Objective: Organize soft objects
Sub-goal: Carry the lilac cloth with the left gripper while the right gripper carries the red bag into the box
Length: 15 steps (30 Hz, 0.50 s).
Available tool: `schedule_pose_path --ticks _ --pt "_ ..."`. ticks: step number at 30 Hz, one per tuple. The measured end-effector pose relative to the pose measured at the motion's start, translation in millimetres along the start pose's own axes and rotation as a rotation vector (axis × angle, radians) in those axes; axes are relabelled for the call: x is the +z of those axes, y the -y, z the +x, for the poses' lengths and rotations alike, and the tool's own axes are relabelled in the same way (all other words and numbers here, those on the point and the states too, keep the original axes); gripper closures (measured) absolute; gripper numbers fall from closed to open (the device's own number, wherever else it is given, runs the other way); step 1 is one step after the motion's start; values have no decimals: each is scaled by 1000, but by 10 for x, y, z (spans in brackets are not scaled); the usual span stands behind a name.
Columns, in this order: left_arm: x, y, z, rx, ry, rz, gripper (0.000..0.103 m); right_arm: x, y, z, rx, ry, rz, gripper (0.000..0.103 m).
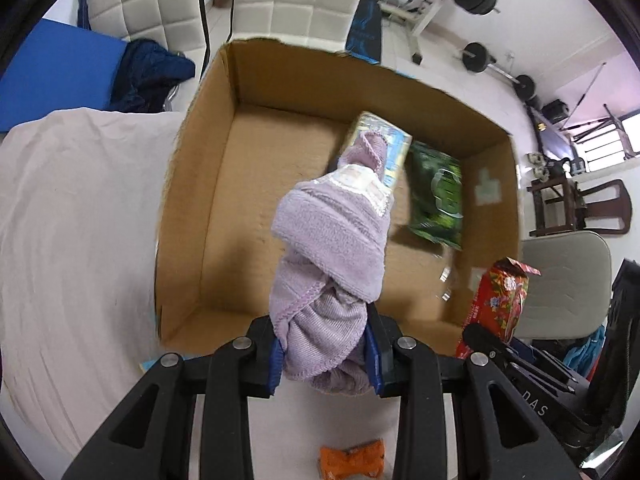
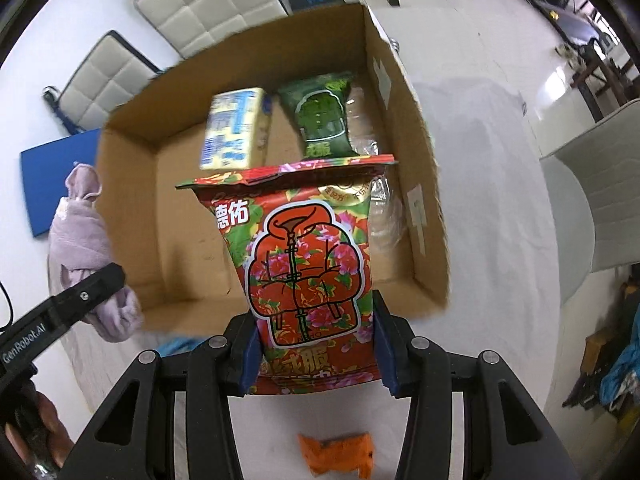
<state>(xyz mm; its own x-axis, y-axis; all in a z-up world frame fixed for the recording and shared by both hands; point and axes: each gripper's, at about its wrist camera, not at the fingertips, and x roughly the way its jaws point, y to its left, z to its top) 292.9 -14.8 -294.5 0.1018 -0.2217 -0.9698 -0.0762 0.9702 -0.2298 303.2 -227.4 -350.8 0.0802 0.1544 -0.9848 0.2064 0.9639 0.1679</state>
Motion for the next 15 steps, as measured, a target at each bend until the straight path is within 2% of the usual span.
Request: schedule_pose_path --ticks 9,15 --pt "633 -82 570 80 -84 23 73 272 -28 528 -80 -57 -26 54" --pt "848 -67 702 99 -91 39 71 272 -41 698 -105 -77 -48 54"
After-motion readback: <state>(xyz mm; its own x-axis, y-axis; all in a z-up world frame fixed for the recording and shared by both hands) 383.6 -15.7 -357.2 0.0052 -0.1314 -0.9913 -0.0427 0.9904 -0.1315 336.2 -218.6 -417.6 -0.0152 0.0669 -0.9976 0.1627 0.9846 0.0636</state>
